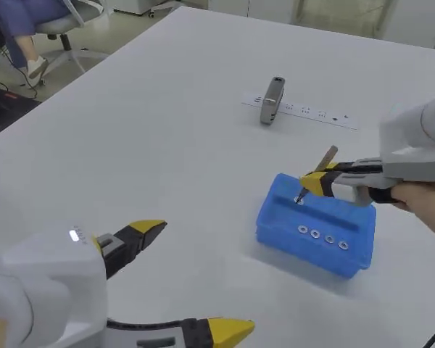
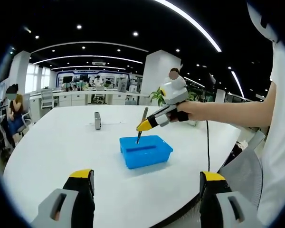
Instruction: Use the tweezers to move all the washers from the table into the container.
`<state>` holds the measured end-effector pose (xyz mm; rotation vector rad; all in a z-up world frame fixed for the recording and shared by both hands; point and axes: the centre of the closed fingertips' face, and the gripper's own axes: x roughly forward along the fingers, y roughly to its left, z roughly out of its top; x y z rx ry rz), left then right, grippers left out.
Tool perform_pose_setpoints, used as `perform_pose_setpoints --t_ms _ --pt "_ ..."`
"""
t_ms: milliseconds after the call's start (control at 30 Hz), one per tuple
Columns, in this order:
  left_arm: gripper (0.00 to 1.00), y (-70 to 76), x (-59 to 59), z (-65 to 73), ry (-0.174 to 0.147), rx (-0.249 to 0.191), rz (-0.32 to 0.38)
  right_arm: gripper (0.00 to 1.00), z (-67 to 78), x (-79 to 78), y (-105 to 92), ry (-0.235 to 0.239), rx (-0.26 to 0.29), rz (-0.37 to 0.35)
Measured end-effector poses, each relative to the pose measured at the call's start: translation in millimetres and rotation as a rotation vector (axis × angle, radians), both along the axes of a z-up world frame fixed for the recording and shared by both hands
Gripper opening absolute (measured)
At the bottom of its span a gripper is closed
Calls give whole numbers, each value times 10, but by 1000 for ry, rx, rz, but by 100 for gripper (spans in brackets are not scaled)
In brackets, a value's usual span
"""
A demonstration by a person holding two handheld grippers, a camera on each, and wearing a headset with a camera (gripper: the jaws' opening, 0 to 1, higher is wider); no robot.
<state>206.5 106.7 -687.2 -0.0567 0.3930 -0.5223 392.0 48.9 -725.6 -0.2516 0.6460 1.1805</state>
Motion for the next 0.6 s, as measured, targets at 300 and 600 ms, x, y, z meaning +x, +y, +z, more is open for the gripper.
perform_pose_setpoints --t_ms 300,600 --pt "94 -14 14 24 -2 -4 2 3 -325 -42 34 68 -38 -20" --pt "94 9 19 21 0 -2 4 3 -353 -37 39 69 -42 -26"
